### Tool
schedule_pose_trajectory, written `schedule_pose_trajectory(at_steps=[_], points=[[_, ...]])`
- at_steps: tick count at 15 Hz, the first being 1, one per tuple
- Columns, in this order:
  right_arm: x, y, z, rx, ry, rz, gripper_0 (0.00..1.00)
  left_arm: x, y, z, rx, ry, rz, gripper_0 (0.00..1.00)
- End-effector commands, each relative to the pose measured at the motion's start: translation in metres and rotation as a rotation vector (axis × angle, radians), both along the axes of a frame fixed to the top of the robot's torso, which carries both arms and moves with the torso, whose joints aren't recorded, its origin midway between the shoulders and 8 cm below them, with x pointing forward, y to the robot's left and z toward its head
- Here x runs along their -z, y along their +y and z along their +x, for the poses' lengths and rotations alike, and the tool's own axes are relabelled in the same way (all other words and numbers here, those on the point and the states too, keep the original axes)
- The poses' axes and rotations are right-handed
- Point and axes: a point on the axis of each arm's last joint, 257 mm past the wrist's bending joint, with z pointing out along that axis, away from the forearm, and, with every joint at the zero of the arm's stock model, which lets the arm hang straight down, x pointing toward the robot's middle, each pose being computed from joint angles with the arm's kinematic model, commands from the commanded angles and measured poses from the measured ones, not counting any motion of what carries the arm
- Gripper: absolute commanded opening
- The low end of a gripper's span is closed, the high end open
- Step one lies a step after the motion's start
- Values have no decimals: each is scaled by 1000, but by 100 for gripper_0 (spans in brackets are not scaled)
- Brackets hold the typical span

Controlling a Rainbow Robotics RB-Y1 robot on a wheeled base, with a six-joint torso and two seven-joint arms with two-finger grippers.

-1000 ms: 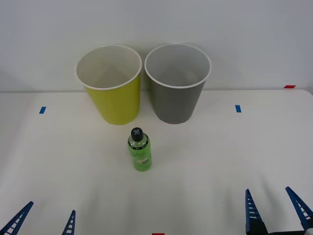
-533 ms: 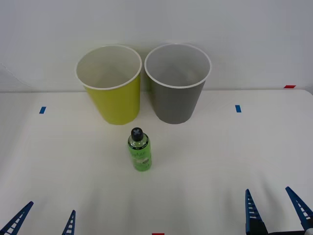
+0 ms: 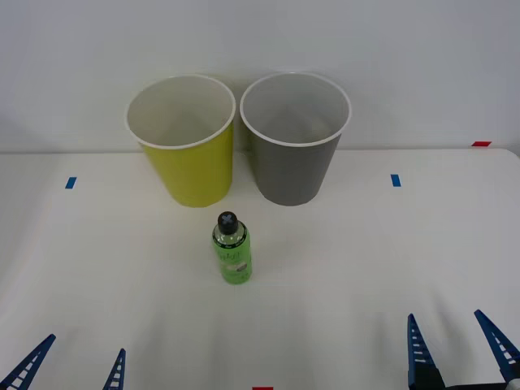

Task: Put cans in the gray bin and PET bottles in the light green bin.

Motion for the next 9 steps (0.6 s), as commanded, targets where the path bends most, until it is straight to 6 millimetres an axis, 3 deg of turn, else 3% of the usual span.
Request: schedule_pose_trajectory(at_steps=[1,9], points=[[0,0,0,0,0,0,95,0,0,0,0,0,0,100],[0,0,0,0,0,0,95,0,0,0,0,0,0,100]])
